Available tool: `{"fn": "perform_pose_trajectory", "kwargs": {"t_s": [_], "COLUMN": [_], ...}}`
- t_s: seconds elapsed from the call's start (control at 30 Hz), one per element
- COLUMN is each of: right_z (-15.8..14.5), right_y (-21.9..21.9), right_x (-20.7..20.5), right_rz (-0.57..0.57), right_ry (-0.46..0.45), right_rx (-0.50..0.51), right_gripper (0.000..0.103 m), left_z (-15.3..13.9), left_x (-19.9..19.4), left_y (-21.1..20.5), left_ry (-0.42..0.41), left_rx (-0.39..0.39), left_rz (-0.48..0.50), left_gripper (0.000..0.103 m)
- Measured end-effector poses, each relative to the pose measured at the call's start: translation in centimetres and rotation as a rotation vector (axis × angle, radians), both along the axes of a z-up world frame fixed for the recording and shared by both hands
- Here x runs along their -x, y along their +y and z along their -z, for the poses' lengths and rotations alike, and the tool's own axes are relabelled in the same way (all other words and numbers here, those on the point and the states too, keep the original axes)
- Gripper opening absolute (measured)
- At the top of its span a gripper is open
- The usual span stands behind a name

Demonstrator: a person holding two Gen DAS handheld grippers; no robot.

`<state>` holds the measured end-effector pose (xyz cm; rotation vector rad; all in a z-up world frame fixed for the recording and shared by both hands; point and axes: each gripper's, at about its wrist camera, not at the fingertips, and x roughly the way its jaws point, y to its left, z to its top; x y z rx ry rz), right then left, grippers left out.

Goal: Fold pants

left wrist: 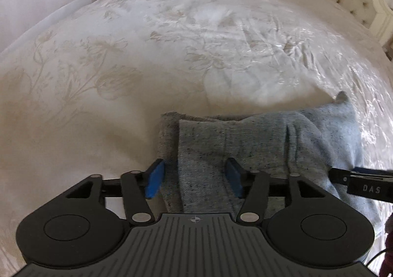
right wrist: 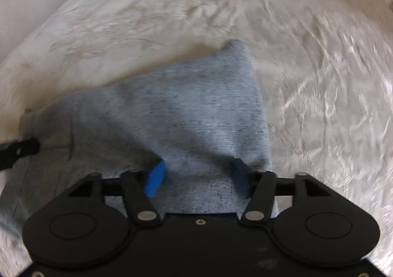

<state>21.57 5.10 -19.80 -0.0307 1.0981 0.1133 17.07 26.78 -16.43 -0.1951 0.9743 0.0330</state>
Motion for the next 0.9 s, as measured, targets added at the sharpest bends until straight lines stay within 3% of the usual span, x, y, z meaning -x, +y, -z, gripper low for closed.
{"fn": "perform_pose_trajectory", "kwargs": {"t_s": [0.03,0.17,0.33,0.43,0.53,0.63,0.73,0.8,0.9], "right_z": [0.0,-0.4,-4.1,-8.4,-13.3,-17.6,-20.5,-21.2,-21.7], "right_y": [-0.2,-0.4,-1.9,-2.7,-3.5,-4.1,-4.4,-4.7,-5.9], "right_x": [-0.1,0.1,2.1,4.9,9.2,13.2,16.5,17.5,17.9], "right_rz": [0.010,-0.002,0.012,-0.013,-0.042,-0.045,0.004,0.006,-0.058], "right_ry": [0.001,0.001,-0.026,-0.118,-0.258,-0.390,-0.476,-0.450,-0.310], "right_rx": [-0.011,-0.017,-0.053,-0.063,-0.062,-0.051,-0.028,-0.040,-0.147], "right_gripper": [0.064,0.064,0.067,0.084,0.103,0.103,0.103,0.103,0.103], "left_z": [0.2,-0.2,-3.4,-7.2,-11.8,-15.2,-17.4,-18.2,-18.8], "left_x": [-0.3,0.1,1.8,5.2,9.5,13.3,15.5,16.1,16.7], "left_y": [0.3,1.0,0.1,-0.4,-1.9,-3.4,-4.8,-5.5,-6.8], "left_ry": [0.007,0.014,-0.033,-0.132,-0.259,-0.373,-0.387,-0.353,-0.308], "left_rx": [0.008,0.052,-0.007,-0.023,-0.104,-0.162,-0.179,-0.152,-0.143], "left_rz": [-0.016,-0.047,-0.024,-0.038,-0.054,-0.084,-0.132,-0.134,-0.111], "left_gripper": [0.064,0.065,0.063,0.063,0.063,0.066,0.067,0.067,0.067]}}
